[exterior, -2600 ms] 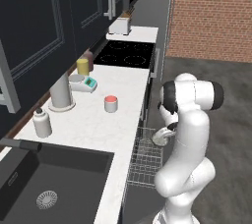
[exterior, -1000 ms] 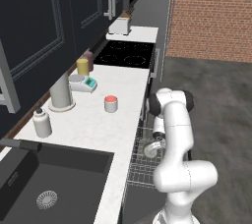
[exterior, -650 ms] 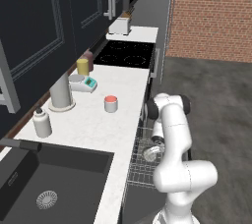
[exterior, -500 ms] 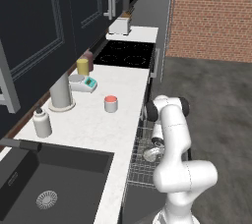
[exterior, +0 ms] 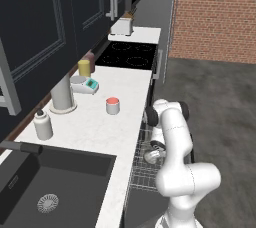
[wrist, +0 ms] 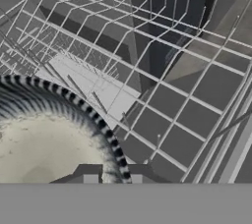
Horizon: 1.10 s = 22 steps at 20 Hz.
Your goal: Pick up the cup and bowl from the counter, place them in the dishwasher, and close the dishwasher door.
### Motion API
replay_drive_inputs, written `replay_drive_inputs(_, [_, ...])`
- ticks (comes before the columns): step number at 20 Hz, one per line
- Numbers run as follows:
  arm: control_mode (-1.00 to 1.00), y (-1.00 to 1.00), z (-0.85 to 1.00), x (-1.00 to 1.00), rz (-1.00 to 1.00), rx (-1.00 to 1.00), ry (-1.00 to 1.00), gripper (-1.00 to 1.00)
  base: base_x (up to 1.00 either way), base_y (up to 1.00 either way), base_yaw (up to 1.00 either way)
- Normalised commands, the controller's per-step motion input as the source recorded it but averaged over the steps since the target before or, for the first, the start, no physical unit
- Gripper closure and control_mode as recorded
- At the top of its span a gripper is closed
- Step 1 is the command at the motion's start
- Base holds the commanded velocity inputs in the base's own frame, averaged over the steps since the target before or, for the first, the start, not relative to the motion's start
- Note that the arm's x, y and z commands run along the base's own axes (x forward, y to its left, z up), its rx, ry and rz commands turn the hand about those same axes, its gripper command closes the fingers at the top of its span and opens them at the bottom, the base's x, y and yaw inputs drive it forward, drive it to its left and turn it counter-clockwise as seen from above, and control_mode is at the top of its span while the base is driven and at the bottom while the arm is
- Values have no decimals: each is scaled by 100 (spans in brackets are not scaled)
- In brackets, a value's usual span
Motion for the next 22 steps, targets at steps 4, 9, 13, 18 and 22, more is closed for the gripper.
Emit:
replay_drive_inputs(4, [-100,-63,-1,-11,-1,2,7,-100,0,0,0])
replay_drive_inputs(9, [-100,-59,3,-22,-1,4,7,-100,0,0,0])
replay_drive_inputs(13, [-100,0,52,-16,0,0,-8,-100,0,0,0])
replay_drive_inputs(18, [-100,3,83,-25,0,-3,-16,-100,0,0,0])
replay_drive_inputs(22, [-100,1,100,-39,0,-1,-20,-100,0,0,0])
